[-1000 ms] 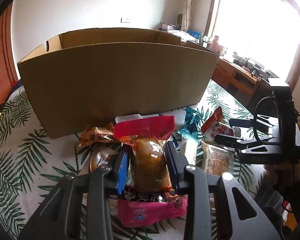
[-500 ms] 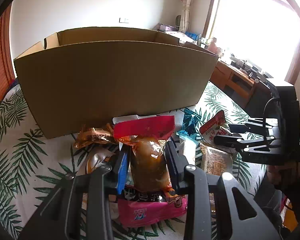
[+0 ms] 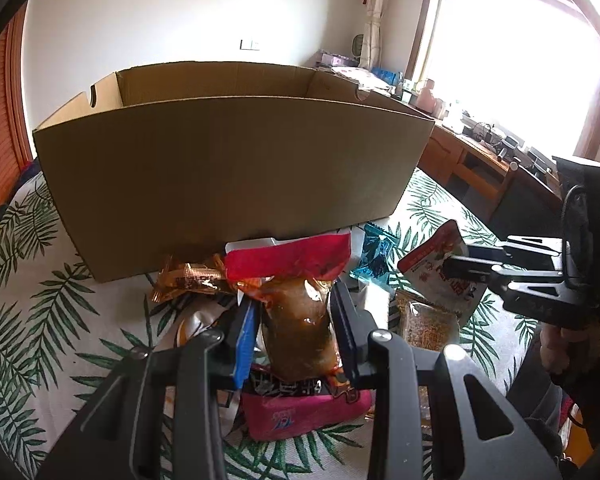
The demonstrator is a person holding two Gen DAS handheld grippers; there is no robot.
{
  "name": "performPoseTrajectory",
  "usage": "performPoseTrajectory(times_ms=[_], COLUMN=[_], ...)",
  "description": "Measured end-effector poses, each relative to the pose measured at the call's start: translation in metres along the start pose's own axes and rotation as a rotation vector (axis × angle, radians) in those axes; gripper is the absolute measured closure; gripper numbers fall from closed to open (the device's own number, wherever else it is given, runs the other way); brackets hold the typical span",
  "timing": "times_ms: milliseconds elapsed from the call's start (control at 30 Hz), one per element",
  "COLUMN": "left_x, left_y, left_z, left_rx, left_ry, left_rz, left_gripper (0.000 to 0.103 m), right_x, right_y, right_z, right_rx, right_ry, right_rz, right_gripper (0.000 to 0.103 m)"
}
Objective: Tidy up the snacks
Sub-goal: 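Lift both held snacks from the pile toward the box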
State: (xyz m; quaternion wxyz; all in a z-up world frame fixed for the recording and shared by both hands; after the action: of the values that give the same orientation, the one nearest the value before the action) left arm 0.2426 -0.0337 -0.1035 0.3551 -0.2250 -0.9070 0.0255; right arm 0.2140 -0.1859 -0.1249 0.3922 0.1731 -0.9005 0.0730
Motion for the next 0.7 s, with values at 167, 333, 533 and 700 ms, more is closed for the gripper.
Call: performPoseTrajectory(times_ms=[167, 333, 533, 700], left_x=[0.002, 0.005, 0.015, 0.026], left_y=[-0.002, -0.002, -0.004, -0.004], left_z=[0.000, 0.001, -0.005, -0.013], left_rx=[-0.003, -0.002, -0.002, 0.000], left_ry=[-0.007, -0.011, -0.036, -0.074], left_rz=[0.002, 0.003, 0.008, 0.012], left_gripper=[0.070, 0.070, 0.070, 0.070], right_x=[0.004, 0.014, 0.024, 0.031], right_y=[0.002, 0.004, 0.002, 0.001], right_z=[-0.003, -0.006, -0.013, -0.022], right_rx=[-0.001, -0.004, -0.014, -0.009], right_ry=[-0.016, -0.052, -0.078, -0.099], right_rz=[-0.002, 0.003, -0.005, -0.003], right_gripper=[0.084, 0.084, 0.084, 0.084])
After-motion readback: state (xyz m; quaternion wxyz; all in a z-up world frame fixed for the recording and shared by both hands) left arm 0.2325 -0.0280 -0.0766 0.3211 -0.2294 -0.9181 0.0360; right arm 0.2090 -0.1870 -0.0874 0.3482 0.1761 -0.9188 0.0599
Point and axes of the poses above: each gripper's, at about its wrist camera, not at the fingertips, and x roughly against the way its jaws point, y to its left, z to its underside, the point moved 9 cm from there along -x, roughly the way its jaws point, and after that the axes turned 1 degree about z, right-handed, at the moved point
